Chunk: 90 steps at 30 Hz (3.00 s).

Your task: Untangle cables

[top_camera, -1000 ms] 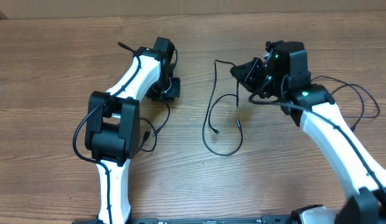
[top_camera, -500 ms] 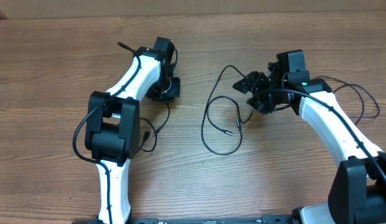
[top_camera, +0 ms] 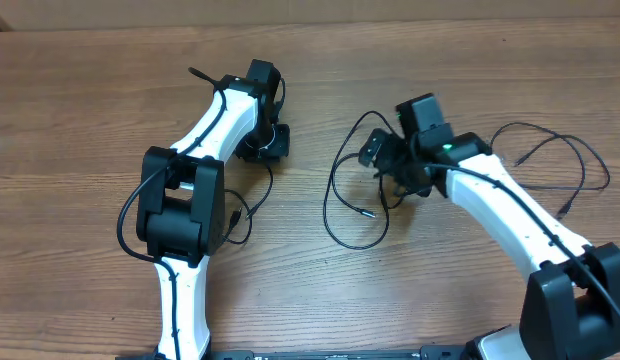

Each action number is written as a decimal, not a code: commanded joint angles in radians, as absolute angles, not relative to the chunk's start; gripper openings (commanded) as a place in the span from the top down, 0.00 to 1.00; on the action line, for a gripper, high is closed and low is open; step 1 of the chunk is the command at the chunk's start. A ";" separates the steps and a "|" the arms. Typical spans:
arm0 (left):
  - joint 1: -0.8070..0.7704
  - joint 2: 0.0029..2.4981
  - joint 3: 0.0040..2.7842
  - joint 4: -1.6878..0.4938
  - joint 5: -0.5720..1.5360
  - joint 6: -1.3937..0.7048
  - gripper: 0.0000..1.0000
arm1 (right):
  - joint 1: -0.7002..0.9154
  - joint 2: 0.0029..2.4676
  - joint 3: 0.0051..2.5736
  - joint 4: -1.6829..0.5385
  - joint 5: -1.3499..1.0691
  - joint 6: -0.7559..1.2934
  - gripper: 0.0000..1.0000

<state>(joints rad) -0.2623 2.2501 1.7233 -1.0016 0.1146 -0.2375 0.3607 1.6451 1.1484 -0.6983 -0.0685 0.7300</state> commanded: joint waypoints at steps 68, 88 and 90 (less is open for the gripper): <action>-0.263 2.255 1.717 -1.001 0.101 -0.251 0.77 | 0.634 2.018 1.526 -1.072 -0.080 0.550 0.08; -0.263 2.255 1.717 -1.001 0.101 -0.251 0.76 | 0.612 2.134 1.527 -1.055 -0.075 0.548 0.47; -0.263 2.255 1.717 -1.001 0.101 -0.251 0.76 | 0.608 2.134 1.527 -1.045 -0.067 0.543 0.47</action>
<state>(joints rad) -0.2623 2.2501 1.7233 -1.0012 0.1146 -0.2375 0.6224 2.1277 1.5208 -1.0580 -0.0750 0.5468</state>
